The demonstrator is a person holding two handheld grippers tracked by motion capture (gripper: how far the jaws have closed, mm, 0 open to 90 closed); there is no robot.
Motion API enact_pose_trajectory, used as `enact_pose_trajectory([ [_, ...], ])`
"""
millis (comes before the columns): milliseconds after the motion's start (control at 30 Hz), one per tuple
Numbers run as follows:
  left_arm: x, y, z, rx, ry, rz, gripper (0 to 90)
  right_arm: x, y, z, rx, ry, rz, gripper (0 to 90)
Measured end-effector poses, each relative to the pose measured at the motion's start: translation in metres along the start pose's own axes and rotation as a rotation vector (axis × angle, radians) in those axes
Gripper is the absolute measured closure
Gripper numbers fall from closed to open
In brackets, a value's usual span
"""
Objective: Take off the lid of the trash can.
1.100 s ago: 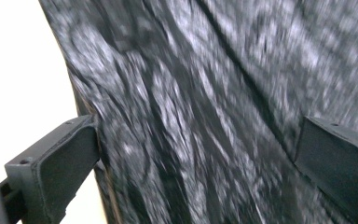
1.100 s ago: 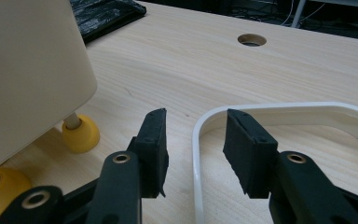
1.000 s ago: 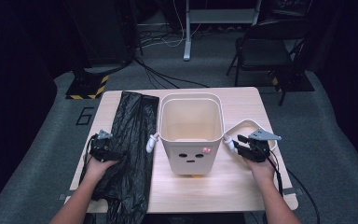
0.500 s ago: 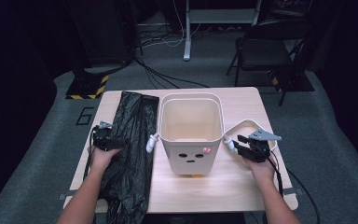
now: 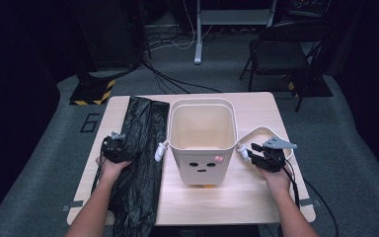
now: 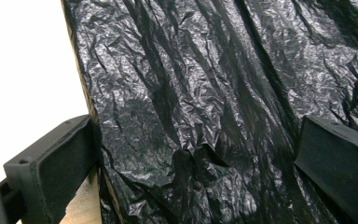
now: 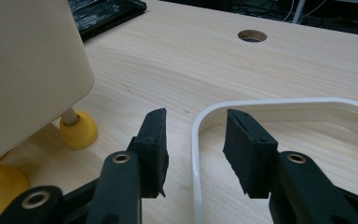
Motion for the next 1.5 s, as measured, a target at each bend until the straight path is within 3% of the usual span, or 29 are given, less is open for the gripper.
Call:
enact_pose_trajectory([
  [200,-0.002,-0.002,0.003,0.008,-0.021,0.015,2.9,0.0,0.0,0.0,-0.001,-0.001,-0.001,57.8],
  [233,-0.002,-0.002,0.003,0.008,-0.021,0.015,6.1,0.0,0.0,0.0,-0.001,-0.001,-0.001,57.8],
  [300,-0.005,-0.008,0.005,0.022,-0.05,0.073,15.9,0.0,-0.001,0.0,-0.003,-0.001,-0.007,57.8],
  [333,-0.006,-0.009,0.005,0.022,-0.054,0.075,19.3,0.0,-0.001,0.001,-0.005,-0.002,-0.008,57.8],
  [500,-0.009,-0.009,0.01,0.047,-0.082,0.069,40.6,0.001,-0.002,0.002,0.006,-0.004,-0.009,57.8],
  [600,-0.011,-0.01,0.014,0.078,-0.119,0.063,55.2,0.0,-0.002,0.002,0.006,-0.004,-0.01,57.8],
  [667,-0.011,-0.01,0.015,0.081,-0.127,0.059,57.2,0.0,-0.002,0.002,0.006,-0.005,-0.011,57.8],
  [767,-0.012,-0.01,0.017,0.091,-0.142,0.054,68.6,0.001,-0.002,0.002,0.007,-0.005,-0.013,57.8],
  [1000,-0.013,-0.01,0.023,0.069,-0.176,0.009,85.5,0.001,-0.003,0.004,0.01,-0.005,-0.012,57.8],
  [1133,-0.019,-0.004,0.026,0.088,-0.161,-0.036,88.4,0.0,-0.002,0.003,0.006,-0.012,-0.011,56.3],
  [1267,-0.029,0.003,0.026,0.075,-0.187,-0.021,88.7,-0.003,0.0,0.004,-0.001,-0.016,0.001,55.4],
  [1333,-0.044,0.009,0.028,0.07,-0.206,0.021,88.7,-0.005,0.001,0.005,-0.003,-0.02,0.007,54.8],
  [1400,-0.049,0.011,0.027,0.069,-0.215,0.017,88.7,-0.005,0.002,0.006,0.0,-0.018,0.008,54.5],
  [1500,-0.063,0.017,0.029,0.094,-0.216,0.028,88.8,-0.006,0.003,0.007,0.005,-0.016,0.007,53.9],
])
Point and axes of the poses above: each handheld gripper's, and its own axes: x roughly forward along the jaws, y roughly out of its top, z roughly to its right, the point moved 1 cm from there along x, roughly forward along the jaws, and after that the axes turned 14 degrees about -x, right-handed, at the moved point
